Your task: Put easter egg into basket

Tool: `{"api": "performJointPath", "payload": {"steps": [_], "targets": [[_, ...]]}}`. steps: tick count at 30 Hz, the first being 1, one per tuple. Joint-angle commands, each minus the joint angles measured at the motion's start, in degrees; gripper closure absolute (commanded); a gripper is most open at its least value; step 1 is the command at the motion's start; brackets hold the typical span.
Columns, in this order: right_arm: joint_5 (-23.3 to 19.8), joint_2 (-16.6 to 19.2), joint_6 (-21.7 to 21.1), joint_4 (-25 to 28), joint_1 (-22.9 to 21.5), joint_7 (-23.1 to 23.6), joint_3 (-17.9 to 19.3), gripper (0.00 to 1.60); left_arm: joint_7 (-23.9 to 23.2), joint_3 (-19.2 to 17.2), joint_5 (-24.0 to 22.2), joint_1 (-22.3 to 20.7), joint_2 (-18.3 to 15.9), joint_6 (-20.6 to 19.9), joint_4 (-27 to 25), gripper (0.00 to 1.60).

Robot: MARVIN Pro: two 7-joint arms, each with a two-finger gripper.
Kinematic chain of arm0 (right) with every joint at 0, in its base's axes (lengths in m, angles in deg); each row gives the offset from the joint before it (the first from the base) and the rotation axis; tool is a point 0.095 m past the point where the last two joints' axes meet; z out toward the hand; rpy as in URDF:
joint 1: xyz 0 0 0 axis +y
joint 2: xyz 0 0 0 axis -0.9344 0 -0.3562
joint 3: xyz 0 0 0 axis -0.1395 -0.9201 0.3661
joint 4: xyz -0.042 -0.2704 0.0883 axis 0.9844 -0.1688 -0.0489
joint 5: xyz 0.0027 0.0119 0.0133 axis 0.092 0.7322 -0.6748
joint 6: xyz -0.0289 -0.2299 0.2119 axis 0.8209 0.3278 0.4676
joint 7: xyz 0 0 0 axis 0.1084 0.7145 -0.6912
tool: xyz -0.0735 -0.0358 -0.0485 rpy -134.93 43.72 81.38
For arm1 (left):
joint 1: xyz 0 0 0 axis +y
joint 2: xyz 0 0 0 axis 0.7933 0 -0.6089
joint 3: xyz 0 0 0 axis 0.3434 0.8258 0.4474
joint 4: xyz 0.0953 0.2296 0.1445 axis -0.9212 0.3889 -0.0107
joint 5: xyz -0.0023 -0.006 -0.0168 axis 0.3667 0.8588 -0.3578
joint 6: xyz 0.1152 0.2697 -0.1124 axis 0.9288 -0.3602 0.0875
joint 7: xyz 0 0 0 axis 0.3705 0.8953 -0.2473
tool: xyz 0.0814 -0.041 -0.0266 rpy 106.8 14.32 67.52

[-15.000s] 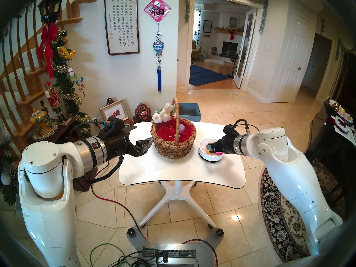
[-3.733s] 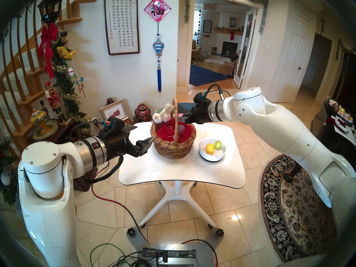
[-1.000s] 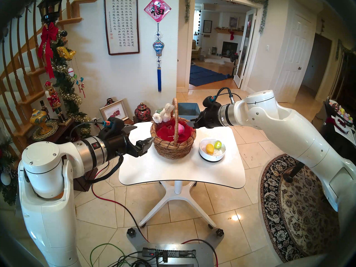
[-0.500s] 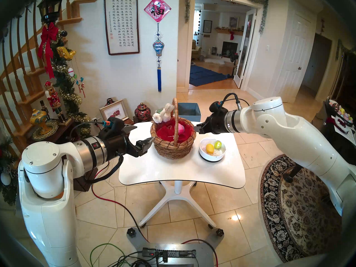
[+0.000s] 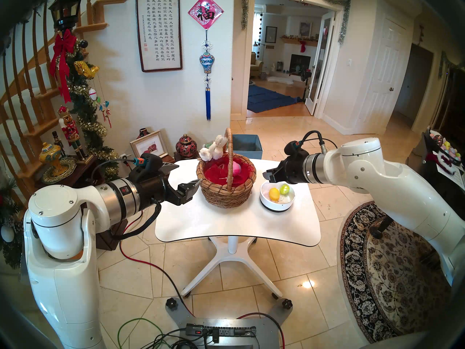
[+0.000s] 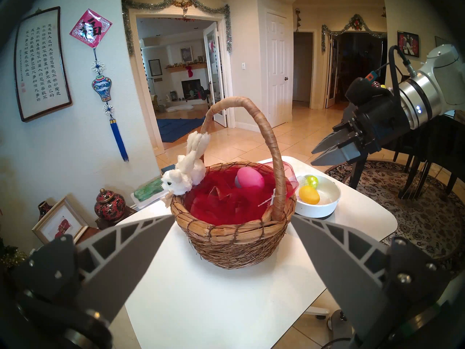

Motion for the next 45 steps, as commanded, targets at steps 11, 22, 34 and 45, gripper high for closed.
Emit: {"api": "performJointPath", "payload": {"steps": [11, 22, 34, 45], "targets": [[-3.8, 3.9, 3.5, 2.5, 4.7, -6.2, 1.3, 0.41, 0.1, 0.1, 0.0, -0.2, 0.0, 0.0, -0.3, 0.00], [-4.6, 2.0, 1.7, 1.5, 4.7, -8.9, -0.5, 0.42, 0.1, 0.1, 0.0, -0.2, 0.0, 0.0, -0.3, 0.00], [-3.7, 0.7, 1.0, -0.1, 4.3, -8.4, -1.8, 0.39, 0.1, 0.1, 0.0, -0.2, 0.0, 0.0, -0.3, 0.00], [-1.7, -2.6, -1.5, -3.5, 2.1, -7.1, -3.2, 0.41, 0.1, 0.1, 0.0, -0.2, 0.0, 0.0, -0.3, 0.00]]}}
